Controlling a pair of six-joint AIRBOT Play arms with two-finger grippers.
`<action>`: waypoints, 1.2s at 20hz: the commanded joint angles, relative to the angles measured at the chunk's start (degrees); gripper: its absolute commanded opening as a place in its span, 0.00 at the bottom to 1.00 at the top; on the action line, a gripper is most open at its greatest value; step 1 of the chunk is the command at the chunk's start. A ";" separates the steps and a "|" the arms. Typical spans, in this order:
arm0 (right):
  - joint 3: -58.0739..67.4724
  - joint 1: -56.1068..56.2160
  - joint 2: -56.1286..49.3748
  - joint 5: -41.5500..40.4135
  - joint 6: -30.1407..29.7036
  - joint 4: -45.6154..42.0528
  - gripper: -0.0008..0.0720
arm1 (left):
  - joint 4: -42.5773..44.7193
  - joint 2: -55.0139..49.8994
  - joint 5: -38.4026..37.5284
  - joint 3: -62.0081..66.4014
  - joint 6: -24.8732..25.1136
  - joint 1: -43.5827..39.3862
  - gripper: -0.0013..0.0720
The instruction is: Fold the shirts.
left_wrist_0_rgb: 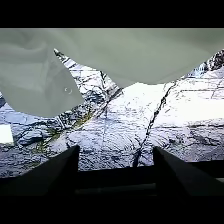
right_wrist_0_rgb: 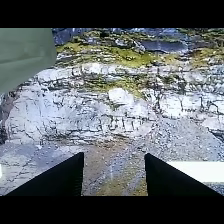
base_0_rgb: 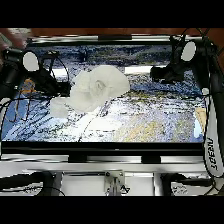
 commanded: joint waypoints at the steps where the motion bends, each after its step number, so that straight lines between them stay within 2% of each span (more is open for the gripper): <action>1: 0.07 0.02 -0.04 0.02 0.02 0.00 0.69 | 0.00 -0.02 0.00 -0.02 0.00 0.02 0.74; 13: 0.07 0.02 -0.04 -0.07 0.02 0.02 0.69 | 0.00 -0.02 0.00 -0.02 0.00 0.02 0.74; 16: 0.07 0.02 -0.04 -8.33 0.20 0.07 0.69 | 0.00 -0.02 0.02 -0.02 0.00 0.02 0.74; 18: 0.09 0.02 0.07 -9.31 -0.04 1.22 0.69 | -0.26 -0.17 5.29 -0.04 -2.80 -0.02 0.74; 22: 0.07 0.02 0.07 -10.21 -2.38 0.92 0.69 | -6.58 -1.01 15.85 -0.02 -2.34 0.00 0.75; 23: 0.07 0.02 0.07 -10.86 -2.43 0.92 0.69 | -8.04 -1.57 18.21 0.02 0.70 0.02 0.91; 24: 0.07 0.09 0.00 -11.87 -2.60 1.09 0.69 | -8.70 -2.69 20.39 0.15 3.96 0.02 1.00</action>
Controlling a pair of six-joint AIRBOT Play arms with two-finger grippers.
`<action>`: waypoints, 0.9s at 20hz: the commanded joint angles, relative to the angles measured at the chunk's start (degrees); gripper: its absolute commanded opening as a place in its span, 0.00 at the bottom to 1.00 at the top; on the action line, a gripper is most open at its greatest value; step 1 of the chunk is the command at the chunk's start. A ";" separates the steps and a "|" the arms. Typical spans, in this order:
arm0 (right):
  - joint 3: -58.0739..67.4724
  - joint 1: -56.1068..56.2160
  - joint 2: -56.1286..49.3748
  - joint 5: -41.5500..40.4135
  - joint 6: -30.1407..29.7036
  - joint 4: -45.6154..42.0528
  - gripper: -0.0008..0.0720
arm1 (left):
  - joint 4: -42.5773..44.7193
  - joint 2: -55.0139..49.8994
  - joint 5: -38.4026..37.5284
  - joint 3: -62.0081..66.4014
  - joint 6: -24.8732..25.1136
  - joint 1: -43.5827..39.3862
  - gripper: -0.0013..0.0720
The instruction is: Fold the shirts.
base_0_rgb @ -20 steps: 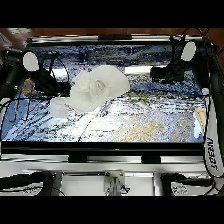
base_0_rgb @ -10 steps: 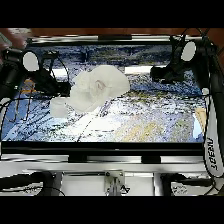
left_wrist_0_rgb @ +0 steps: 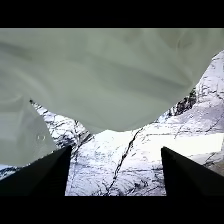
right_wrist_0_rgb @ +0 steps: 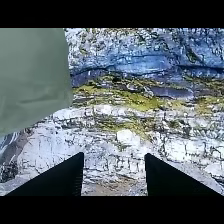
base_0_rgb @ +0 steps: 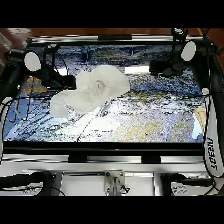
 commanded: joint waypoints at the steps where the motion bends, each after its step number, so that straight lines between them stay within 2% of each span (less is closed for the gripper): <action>1: 0.04 0.07 -0.17 -3.17 -1.49 1.01 0.69 | -3.74 -3.02 8.41 0.61 6.36 0.04 1.00; 6: 0.04 0.04 -1.20 -2.38 -1.66 1.97 0.69 | -4.28 -13.68 8.74 1.51 7.02 0.13 1.00; 9: 0.04 0.04 -1.33 -1.79 -1.64 1.97 0.69 | -7.45 -17.77 11.67 1.51 7.04 0.13 1.00; 10: 0.04 0.04 -1.31 -1.27 -1.62 2.43 0.69 | -8.76 -18.53 13.42 1.51 7.02 0.13 0.95; 12: 0.04 0.04 -1.57 1.75 -2.10 5.20 0.69 | -7.65 -18.73 15.10 1.57 7.04 0.37 0.27; 13: 0.04 0.07 -2.10 3.72 -2.97 7.32 0.69 | -5.03 -18.47 12.61 2.38 7.06 0.98 0.09; 16: 0.04 0.09 -4.98 9.14 -6.29 15.02 0.71 | 9.73 -16.72 -1.07 4.22 10.10 3.96 0.08; 18: 0.04 0.09 -6.88 9.70 -7.19 19.41 0.71 | 12.68 -14.14 -6.25 3.61 10.29 7.74 0.08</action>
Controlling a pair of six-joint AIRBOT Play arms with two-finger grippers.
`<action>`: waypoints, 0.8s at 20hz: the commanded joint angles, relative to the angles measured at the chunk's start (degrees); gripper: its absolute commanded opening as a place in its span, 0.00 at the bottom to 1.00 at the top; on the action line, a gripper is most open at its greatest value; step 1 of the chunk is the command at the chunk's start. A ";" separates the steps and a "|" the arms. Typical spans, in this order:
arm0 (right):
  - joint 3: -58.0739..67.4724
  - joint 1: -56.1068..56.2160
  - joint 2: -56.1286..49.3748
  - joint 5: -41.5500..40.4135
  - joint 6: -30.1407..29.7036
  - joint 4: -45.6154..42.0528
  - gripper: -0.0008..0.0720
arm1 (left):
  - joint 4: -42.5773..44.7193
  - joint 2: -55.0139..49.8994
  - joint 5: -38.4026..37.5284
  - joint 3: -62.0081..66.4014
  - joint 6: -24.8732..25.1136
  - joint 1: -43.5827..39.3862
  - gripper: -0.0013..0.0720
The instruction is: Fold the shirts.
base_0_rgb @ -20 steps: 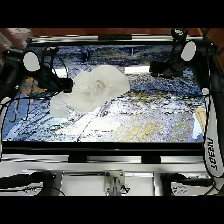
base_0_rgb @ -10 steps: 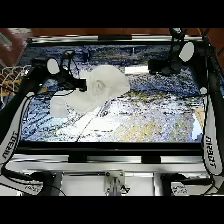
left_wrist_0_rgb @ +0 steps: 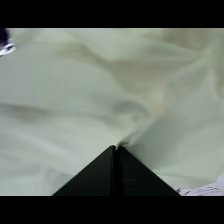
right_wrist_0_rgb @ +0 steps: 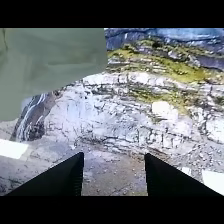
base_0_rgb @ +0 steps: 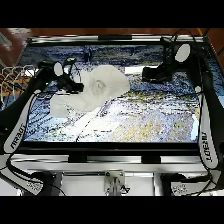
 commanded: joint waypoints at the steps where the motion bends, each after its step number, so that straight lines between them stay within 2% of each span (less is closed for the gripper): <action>1: 0.04 0.02 -2.89 3.04 -2.14 9.20 0.71 | 7.87 4.00 -10.32 -1.68 0.48 5.55 0.08; 4: 0.04 0.02 -4.55 0.46 -4.94 13.88 0.71 | 5.53 11.45 -8.98 -14.82 -0.63 9.57 0.08; 6: 0.04 0.02 -5.18 -1.16 -5.09 14.29 0.71 | 0.28 15.34 -6.67 -23.32 -0.61 10.60 0.11; 7: 0.04 0.02 -5.46 -1.49 -5.20 14.19 0.70 | -3.74 16.33 -5.31 -24.68 -0.59 10.45 0.42; 8: 0.04 0.02 -5.62 -1.68 -5.51 14.08 0.70 | -8.46 16.74 -3.15 -24.13 -0.59 9.92 0.91; 9: 0.04 0.02 -5.64 -1.64 -5.79 13.94 0.71 | -12.72 16.76 -0.35 -22.64 -0.55 9.22 1.00; 11: 0.04 0.02 -5.62 -1.60 -6.12 13.70 0.70 | -17.81 16.37 8.35 -18.45 -0.61 7.04 0.98; 13: 0.04 0.02 -5.62 -1.62 -6.34 13.57 0.70 | -18.99 14.29 15.47 -13.55 -0.63 4.15 0.84; 16: 0.04 0.02 -5.62 -1.60 -6.56 13.57 0.70 | -19.06 6.08 16.76 -5.33 -0.61 0.61 0.84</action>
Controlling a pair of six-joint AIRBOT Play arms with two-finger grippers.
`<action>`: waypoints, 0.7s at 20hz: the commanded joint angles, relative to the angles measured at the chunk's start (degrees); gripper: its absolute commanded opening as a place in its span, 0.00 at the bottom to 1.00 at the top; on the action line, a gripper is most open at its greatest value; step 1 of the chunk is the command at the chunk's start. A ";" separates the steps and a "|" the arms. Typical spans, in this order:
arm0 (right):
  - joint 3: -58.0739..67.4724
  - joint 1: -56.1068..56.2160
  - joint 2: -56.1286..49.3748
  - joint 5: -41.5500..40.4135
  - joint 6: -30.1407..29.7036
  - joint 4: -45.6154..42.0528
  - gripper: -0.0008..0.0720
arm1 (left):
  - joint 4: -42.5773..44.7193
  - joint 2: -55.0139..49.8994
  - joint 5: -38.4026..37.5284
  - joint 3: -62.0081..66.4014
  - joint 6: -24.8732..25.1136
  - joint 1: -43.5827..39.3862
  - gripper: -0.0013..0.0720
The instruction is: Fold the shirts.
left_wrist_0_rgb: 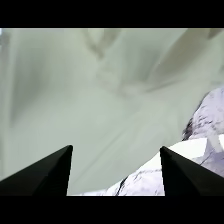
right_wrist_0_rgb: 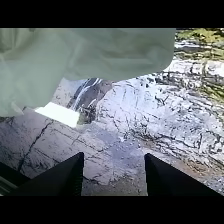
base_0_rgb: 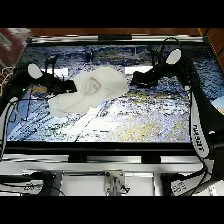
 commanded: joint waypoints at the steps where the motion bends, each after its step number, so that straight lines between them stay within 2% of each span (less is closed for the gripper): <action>1: 0.04 0.00 -0.07 -0.07 -0.42 0.20 0.70 | -2.75 -8.15 5.25 8.39 -0.04 -3.30 0.84; 6: 0.04 0.00 -0.07 0.17 -0.37 0.22 0.70 | -2.71 -17.38 7.13 13.22 1.49 -3.30 0.84; 7: 0.04 0.00 -0.07 0.24 -0.35 0.26 0.70 | -2.69 -18.32 8.44 13.22 1.55 -3.30 0.80; 8: 0.04 0.00 -0.07 0.37 -0.13 0.59 0.70 | -2.71 -19.32 9.51 13.22 1.51 -3.28 0.59; 9: 0.04 0.00 -0.07 0.81 0.55 1.68 0.70 | -2.40 -20.02 10.21 13.22 1.51 -3.19 0.43; 10: 0.04 0.00 -0.07 1.38 0.52 3.30 0.71 | -1.84 -20.28 9.90 13.22 1.55 -2.95 0.19; 11: 0.04 0.00 -0.07 2.03 -0.02 4.83 0.71 | -0.98 -19.98 9.11 13.27 1.57 -2.56 0.08; 12: 0.04 0.11 -0.07 2.23 -1.05 5.62 0.80 | 0.87 -19.04 7.78 13.46 1.55 -2.27 0.08; 13: 0.04 0.63 -0.02 2.21 -2.99 5.57 0.85 | 2.71 -17.53 6.36 13.62 1.57 -2.27 0.08; 14: 0.04 1.77 0.07 2.14 -6.54 5.42 0.85 | 4.00 -15.34 4.15 13.81 2.56 -2.32 0.08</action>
